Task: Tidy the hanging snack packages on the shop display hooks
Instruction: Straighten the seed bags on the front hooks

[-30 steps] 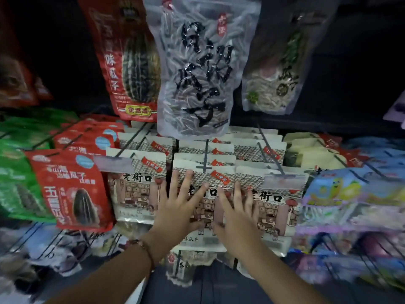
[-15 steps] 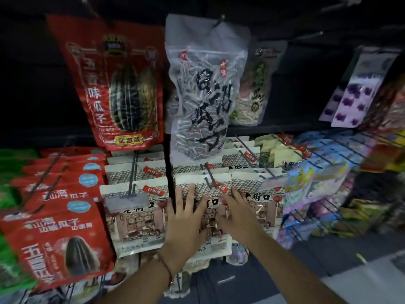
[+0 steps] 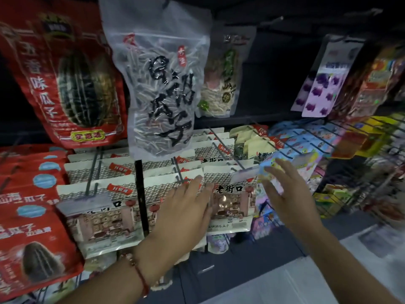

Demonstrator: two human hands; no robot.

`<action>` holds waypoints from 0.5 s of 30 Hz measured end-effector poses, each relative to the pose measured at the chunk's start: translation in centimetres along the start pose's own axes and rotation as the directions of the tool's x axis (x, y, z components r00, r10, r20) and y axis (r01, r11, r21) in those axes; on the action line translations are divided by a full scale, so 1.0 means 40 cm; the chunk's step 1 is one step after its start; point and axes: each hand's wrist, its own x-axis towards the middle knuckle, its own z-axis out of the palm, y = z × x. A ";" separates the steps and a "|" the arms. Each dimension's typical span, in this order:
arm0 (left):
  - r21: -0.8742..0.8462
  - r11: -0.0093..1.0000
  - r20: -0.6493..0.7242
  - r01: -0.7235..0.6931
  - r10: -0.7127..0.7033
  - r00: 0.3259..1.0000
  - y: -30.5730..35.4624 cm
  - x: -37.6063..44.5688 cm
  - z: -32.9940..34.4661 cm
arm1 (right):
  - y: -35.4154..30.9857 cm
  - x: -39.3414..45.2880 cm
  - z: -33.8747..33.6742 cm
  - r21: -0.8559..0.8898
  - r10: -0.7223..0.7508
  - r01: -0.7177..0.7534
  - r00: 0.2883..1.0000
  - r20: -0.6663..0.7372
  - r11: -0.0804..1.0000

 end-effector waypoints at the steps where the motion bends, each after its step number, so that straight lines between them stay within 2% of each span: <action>1: -0.035 0.999 0.021 0.026 -0.025 0.999 0.026 0.023 -0.023 | 0.005 0.038 -0.018 -0.016 -0.021 0.021 1.000 0.012 1.000; 3: -0.106 0.992 0.037 0.065 -0.062 0.997 0.079 0.065 -0.059 | 0.016 0.121 -0.037 -0.052 -0.084 0.087 0.994 0.067 0.995; 6: 0.021 0.995 -0.005 0.096 -0.096 0.995 0.095 0.161 -0.068 | 0.028 0.249 -0.039 -0.135 -0.185 0.220 0.955 0.231 0.966; 8: 0.186 0.971 0.056 0.153 -0.166 0.985 0.068 0.250 -0.048 | 0.034 0.324 -0.027 -0.223 -0.239 0.343 0.890 0.389 0.913; 10: 0.299 0.938 0.192 0.174 -0.238 0.952 0.045 0.331 -0.024 | 0.042 0.389 0.004 -0.280 -0.256 0.465 0.794 0.551 0.840; 13: 0.303 0.936 0.332 0.178 -0.279 0.901 0.022 0.394 0.036 | 0.049 0.446 0.055 -0.292 -0.225 0.559 0.678 0.700 0.776; 15: 0.250 0.944 0.336 0.215 -0.293 0.895 -0.002 0.407 0.084 | 0.048 0.460 0.070 -0.262 -0.241 0.584 0.643 0.727 0.768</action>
